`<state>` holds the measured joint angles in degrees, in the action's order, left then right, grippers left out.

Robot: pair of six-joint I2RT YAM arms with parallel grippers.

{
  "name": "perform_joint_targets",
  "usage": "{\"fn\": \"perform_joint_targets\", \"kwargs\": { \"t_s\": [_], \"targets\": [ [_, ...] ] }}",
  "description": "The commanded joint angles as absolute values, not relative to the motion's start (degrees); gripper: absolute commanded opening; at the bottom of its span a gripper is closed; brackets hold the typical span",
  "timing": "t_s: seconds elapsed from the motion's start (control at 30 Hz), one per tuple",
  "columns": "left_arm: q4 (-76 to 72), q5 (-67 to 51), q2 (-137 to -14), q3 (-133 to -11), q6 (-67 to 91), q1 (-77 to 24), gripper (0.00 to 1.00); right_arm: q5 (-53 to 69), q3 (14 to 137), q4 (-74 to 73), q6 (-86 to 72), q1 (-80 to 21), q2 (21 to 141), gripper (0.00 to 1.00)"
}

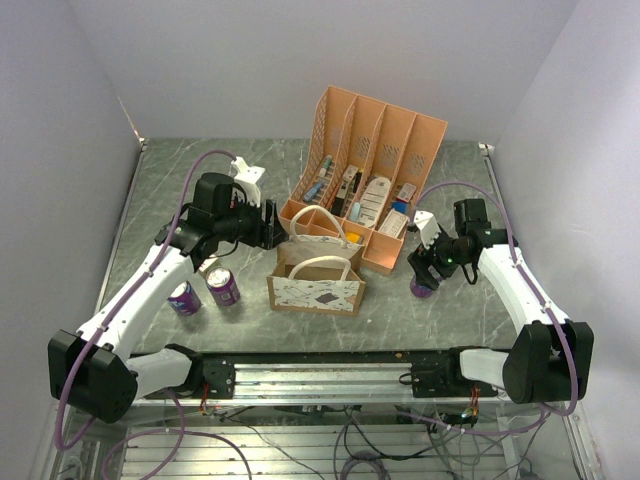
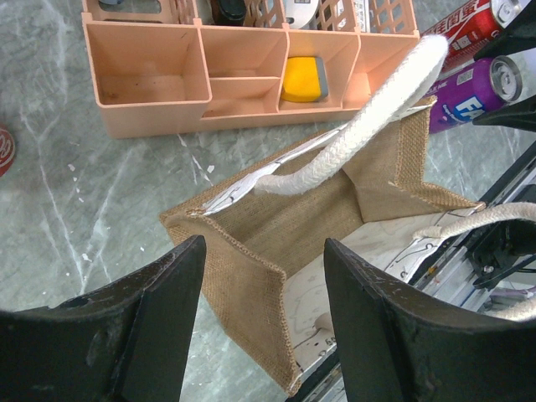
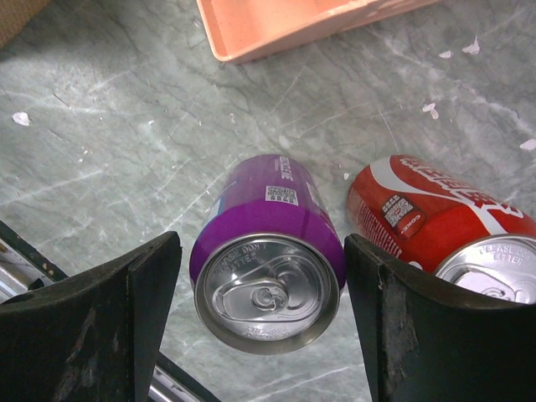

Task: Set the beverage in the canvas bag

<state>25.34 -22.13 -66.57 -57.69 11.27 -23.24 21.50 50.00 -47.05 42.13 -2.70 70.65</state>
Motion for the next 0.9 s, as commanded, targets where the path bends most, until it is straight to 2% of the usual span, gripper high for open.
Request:
{"fn": "perform_joint_targets", "kwargs": {
  "t_s": [0.0, 0.3, 0.43, 0.67, 0.8, 0.87],
  "targets": [
    [25.71, -20.84, -64.87, -59.31, 9.48, -23.64, 0.69, 18.57, 49.74, -48.80, 43.89, -2.99, 71.27, 0.79],
    [25.53, -20.95, -65.06, -58.72, 9.09, -23.64, 0.68, 20.67, 51.51, -48.79, 42.25, -2.94, 71.05, 0.79],
    [25.64, -20.46, -64.60, -58.17, 8.51, -23.64, 0.67, 20.71, 52.34, -48.45, 41.76, -2.97, 70.67, 0.73],
    [27.83, -20.68, -64.59, -58.41, 5.97, -23.73, 0.69, 21.00, 54.59, -48.28, 40.37, -2.94, 67.93, 0.41],
    [30.17, -23.57, -64.94, -57.82, 3.81, -24.03, 0.76, 22.72, 59.43, -49.72, 38.57, -3.03, 66.82, 0.14],
    [30.59, -24.84, -65.11, -56.91, 3.19, -24.48, 0.77, 24.32, 61.97, -50.29, 37.46, -3.22, 66.21, 0.09]
  ]
}}
